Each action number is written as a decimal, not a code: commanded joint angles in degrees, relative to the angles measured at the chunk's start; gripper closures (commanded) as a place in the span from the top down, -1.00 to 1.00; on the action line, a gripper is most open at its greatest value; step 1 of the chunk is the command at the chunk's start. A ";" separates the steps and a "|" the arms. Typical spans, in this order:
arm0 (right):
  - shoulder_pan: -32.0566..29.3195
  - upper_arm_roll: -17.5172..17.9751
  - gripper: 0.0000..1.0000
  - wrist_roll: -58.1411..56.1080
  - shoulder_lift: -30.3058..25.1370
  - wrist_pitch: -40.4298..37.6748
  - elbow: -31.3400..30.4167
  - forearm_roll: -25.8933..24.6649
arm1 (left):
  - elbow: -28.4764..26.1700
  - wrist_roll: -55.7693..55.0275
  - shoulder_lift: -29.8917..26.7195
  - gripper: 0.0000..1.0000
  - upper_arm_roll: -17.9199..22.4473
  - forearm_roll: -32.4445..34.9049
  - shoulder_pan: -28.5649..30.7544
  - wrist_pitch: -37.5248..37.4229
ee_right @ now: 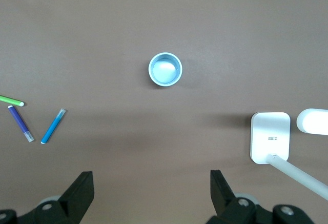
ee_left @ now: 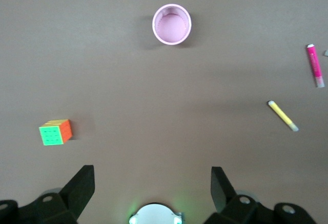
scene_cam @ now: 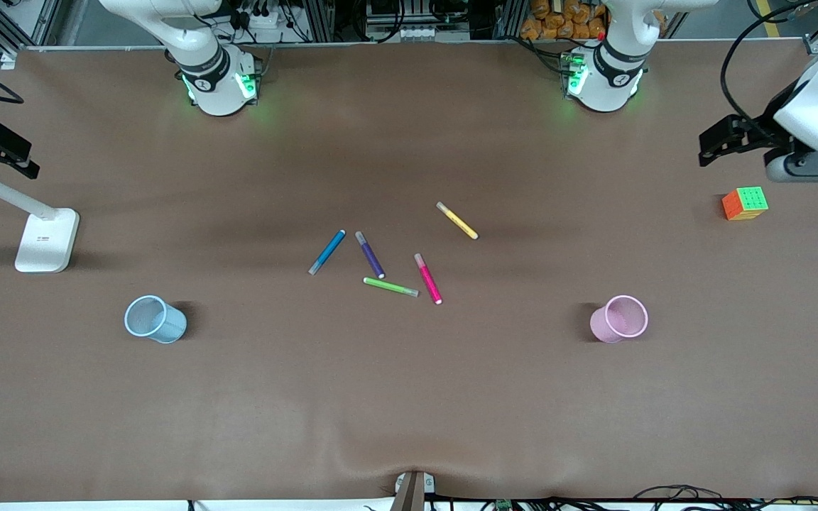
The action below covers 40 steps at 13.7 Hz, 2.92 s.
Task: Place pink and blue markers in matching cups
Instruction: 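Move the left gripper over the pink marker among the markers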
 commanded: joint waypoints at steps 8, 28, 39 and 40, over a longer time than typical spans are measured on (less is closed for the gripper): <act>-1.20 0.24 1.00 0.28 0.34 0.13 0.40 0.20 | 1.05 -16.52 7.84 1.00 -9.39 -0.59 -0.58 5.39; -3.14 0.24 1.00 0.10 1.13 0.31 0.49 0.29 | 1.93 -63.10 32.18 1.00 -12.12 11.44 -21.84 27.64; -3.05 0.24 1.00 0.10 1.39 0.75 0.58 0.29 | 12.48 -74.64 46.25 0.92 -11.16 11.72 -27.47 35.27; -3.14 0.24 1.00 0.10 1.39 0.57 0.49 0.29 | 12.48 -74.81 46.78 0.86 -11.07 11.80 -28.08 36.07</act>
